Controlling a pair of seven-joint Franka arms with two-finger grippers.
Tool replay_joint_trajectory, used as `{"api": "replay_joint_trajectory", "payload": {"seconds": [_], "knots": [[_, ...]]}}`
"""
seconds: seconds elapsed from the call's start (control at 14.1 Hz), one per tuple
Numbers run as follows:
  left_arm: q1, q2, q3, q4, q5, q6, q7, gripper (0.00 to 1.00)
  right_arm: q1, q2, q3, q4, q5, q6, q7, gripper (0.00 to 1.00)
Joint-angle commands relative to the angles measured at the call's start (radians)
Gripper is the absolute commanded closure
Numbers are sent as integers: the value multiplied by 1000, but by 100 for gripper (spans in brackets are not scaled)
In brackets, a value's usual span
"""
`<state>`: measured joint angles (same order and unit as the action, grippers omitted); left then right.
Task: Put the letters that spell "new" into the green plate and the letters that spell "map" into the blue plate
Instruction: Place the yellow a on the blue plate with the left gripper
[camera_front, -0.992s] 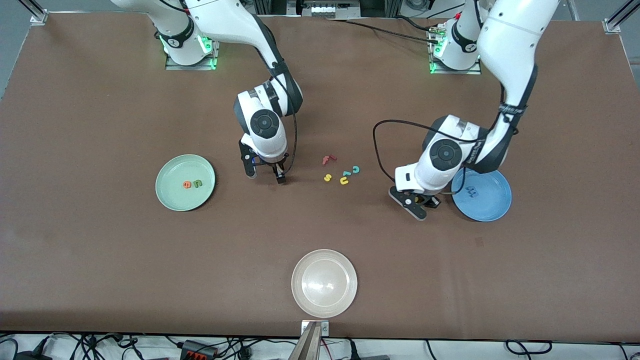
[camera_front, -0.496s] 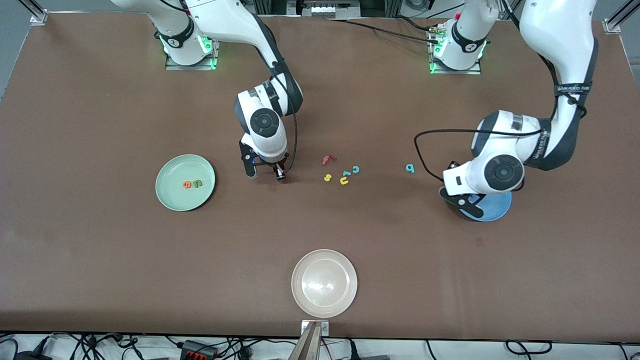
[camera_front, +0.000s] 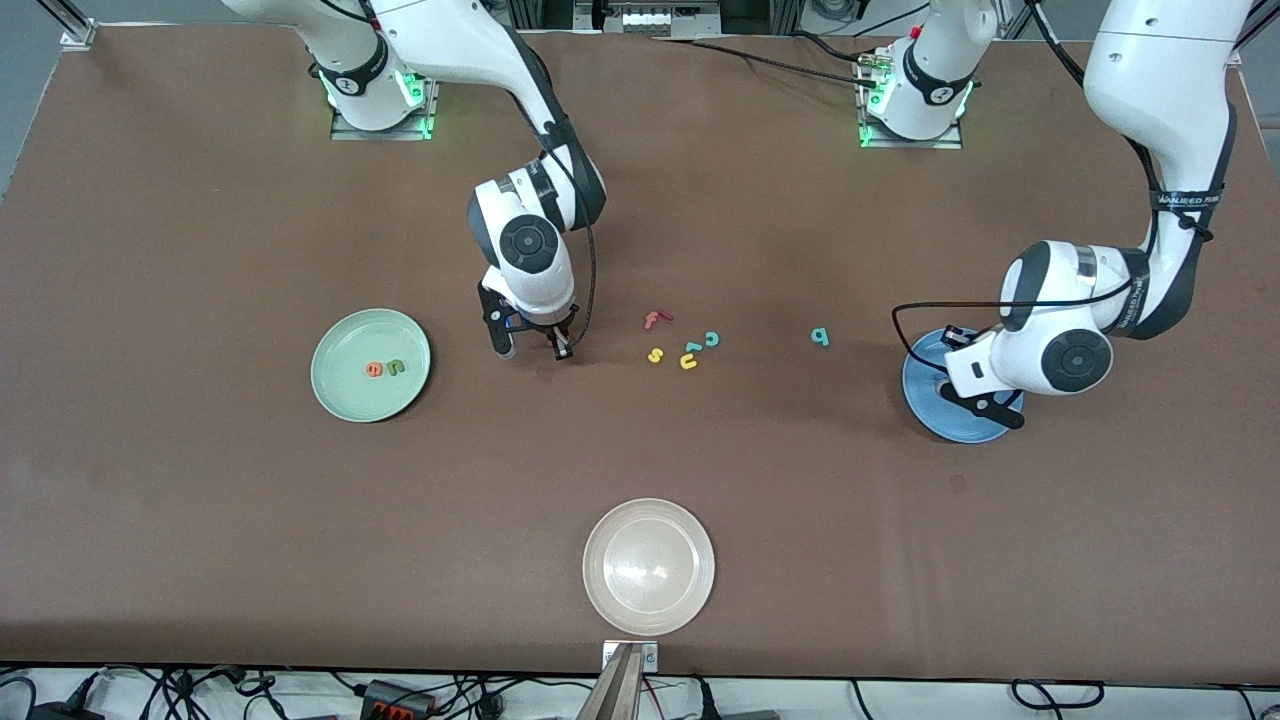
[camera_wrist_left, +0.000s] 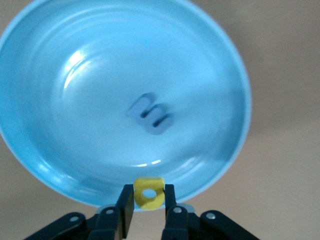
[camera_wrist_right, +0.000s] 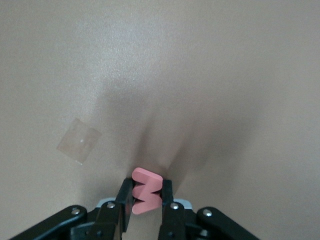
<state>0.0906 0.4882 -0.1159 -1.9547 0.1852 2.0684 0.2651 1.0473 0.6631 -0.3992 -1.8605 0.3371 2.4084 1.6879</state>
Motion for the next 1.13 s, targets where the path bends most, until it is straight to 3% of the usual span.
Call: {"api": "replay_joint_trajectory", "payload": {"seconds": [0.0, 0.14, 0.35, 0.64, 0.92, 1.06], "knots": [[-2, -17, -21, -15, 23, 18, -6, 0, 13, -5, -7, -22, 5, 3, -25, 84], [-3, -40, -22, 0, 23, -29, -6, 0, 10, -16, -9, -19, 5, -3, -66, 85], [-3, -101, -105, 25, 8, -118, -47, 0, 13, -37, -18, -16, 3, -8, -120, 86], [0, -103, -252, 14, -29, -139, -434, 0, 16, -80, -56, -2, 0, -89, -278, 86], [-6, -94, -358, -26, -29, -94, -728, 0, 14, -154, -125, 1, 0, -227, -475, 86], [0, -105, -367, -140, -27, 100, -818, 0, 14, -190, -189, 1, -1, -311, -636, 86]]}}
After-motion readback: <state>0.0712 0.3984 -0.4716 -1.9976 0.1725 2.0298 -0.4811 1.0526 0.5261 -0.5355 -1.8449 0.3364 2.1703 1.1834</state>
